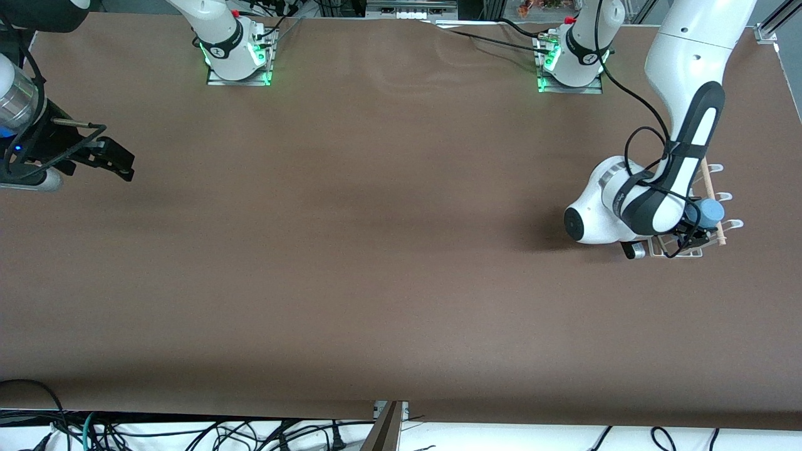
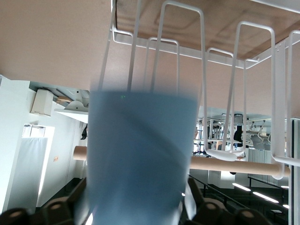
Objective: Transfer cup to left arm and place on rack
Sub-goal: 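Move the cup over the wire rack with the left gripper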
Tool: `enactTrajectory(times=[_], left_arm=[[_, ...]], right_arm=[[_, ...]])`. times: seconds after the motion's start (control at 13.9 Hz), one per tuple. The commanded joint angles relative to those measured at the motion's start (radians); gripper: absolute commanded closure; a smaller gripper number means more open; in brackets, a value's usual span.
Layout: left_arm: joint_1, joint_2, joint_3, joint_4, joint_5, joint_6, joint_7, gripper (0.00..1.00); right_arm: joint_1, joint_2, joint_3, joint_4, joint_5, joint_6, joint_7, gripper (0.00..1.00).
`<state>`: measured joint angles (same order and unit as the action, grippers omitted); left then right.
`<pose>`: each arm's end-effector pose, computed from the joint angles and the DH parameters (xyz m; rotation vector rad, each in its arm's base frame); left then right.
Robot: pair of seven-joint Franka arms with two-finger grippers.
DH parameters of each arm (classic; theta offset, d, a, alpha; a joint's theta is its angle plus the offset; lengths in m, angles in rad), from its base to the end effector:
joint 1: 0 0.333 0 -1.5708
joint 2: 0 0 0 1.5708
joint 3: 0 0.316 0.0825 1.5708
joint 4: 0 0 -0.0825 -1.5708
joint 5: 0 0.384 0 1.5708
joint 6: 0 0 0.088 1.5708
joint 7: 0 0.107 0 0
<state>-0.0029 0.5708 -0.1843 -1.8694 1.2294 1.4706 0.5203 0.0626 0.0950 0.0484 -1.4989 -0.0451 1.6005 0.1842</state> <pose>0.5802 0.0069 0.2247 -1.5748 1.1734 1.1270 0.5836 0.0589 0.6071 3.1004 -0.1120 0.0195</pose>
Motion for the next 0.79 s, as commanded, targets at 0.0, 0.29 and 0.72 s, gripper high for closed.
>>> enactTrajectory(times=[0.0,0.29,0.72], left_arm=[[0.008,-0.005,-0.004,-0.004,0.036,0.008,-0.008,0.0],[0.024,-0.02,-0.003,0.036,0.012,0.005,-0.005,0.0],[0.064,-0.064,0.003,0.255,-0.432,-0.007,-0.017,0.0]], right_arm=[[-0.046,-0.015,0.011,-0.027,0.051,-0.008,-0.008,0.0],[-0.044,-0.003,0.01,-0.011,0.042,-0.01,-0.022,0.0],[-0.044,0.008,0.01,0.002,0.037,-0.01,-0.04,0.0]])
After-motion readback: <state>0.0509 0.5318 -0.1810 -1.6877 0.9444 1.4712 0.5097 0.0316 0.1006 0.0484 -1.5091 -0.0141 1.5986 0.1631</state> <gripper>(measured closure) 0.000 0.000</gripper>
